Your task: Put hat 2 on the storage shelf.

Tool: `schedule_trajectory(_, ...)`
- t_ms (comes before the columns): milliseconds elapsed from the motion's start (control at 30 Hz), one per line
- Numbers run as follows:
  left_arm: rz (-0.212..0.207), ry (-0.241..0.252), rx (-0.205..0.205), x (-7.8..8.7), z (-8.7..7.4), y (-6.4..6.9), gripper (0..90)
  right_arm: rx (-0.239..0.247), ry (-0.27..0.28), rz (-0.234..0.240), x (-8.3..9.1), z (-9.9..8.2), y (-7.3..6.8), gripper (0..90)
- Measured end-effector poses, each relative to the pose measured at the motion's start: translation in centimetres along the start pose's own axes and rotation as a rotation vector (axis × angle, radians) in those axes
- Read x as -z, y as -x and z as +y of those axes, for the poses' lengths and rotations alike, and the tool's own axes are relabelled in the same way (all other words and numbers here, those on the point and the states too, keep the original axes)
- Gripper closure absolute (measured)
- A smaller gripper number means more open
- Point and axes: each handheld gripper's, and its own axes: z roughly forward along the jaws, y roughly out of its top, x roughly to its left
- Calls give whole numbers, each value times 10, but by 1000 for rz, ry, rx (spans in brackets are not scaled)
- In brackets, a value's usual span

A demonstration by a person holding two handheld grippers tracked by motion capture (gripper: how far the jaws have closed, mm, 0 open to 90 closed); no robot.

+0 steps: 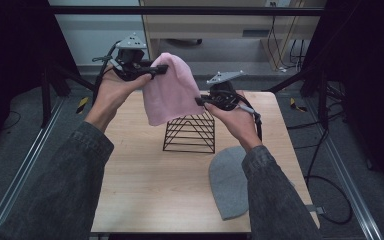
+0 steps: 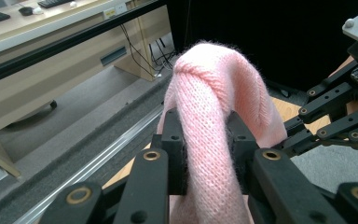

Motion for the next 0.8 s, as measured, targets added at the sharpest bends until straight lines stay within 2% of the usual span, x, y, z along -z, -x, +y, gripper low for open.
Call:
schedule_trajectory(233, -3, 1, -6, -9, 1, 7, 736, 4, -16, -9, 1, -7, 3, 835)
schedule_trajectory(400, -9, 5, 10, -16, -2, 9, 733, 8, -12, -18, 4, -14, 4, 837)
schedule_trajectory(567, -16, 10, 9, -25, -5, 16, 729, 8, -17, -32, 5, -26, 4, 838)
schedule_trajectory(800, -25, -15, -4, -34, -8, 24, 728, 0, -30, -44, 6, -38, 4, 838)
